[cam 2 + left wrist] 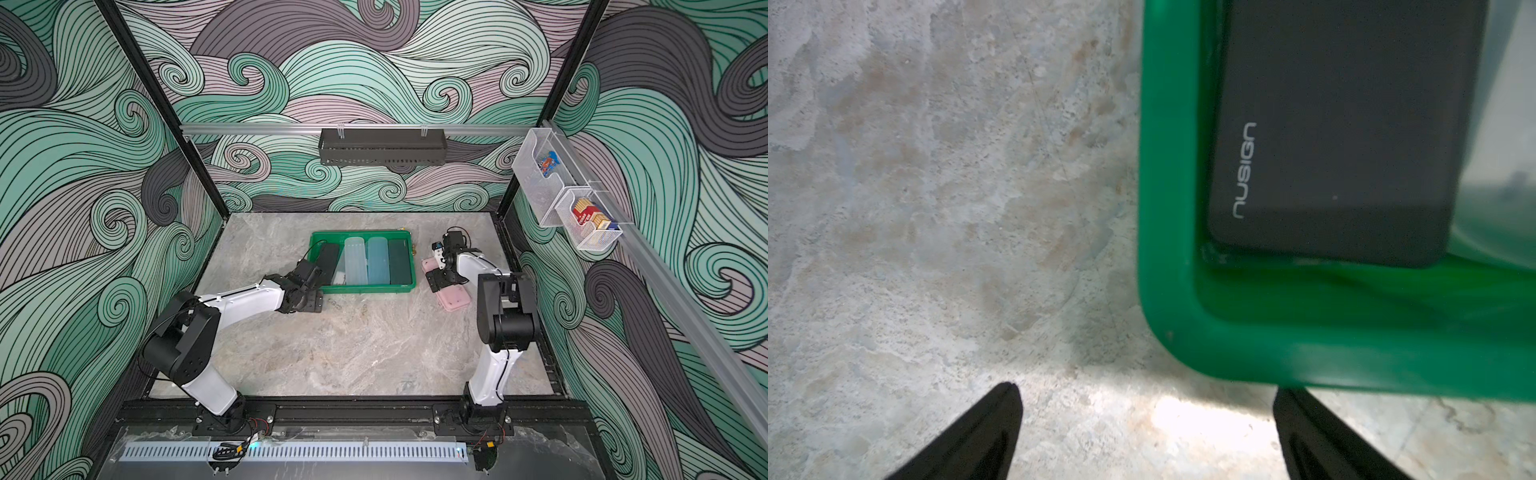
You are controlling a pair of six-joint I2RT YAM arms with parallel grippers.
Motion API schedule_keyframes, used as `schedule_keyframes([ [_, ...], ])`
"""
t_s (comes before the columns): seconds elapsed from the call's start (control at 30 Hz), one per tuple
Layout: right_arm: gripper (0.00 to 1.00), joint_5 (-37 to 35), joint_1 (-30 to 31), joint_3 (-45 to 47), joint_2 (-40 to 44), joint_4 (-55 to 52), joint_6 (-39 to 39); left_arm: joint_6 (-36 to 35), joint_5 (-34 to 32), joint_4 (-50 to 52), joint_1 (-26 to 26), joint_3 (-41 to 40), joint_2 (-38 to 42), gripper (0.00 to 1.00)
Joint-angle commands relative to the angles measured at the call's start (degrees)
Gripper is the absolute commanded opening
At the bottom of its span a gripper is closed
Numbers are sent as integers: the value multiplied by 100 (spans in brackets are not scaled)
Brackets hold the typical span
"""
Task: Put the pencil case into the storage box
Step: Adjust the storage box at the center of the board.
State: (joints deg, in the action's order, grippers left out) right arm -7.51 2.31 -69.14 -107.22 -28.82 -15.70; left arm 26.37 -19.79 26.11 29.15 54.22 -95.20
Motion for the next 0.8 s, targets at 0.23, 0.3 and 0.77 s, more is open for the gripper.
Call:
schedule_keyframes([
  [0.23,93,493,7,-169,-512,-428,221,52,51,8,-10,-38,133,99],
  [0.3,87,674,13,-270,-546,-539,258,46,48,0,-13,-58,147,99],
  [0.77,83,1136,103,-52,224,-648,510,43,46,26,-10,-80,253,99],
])
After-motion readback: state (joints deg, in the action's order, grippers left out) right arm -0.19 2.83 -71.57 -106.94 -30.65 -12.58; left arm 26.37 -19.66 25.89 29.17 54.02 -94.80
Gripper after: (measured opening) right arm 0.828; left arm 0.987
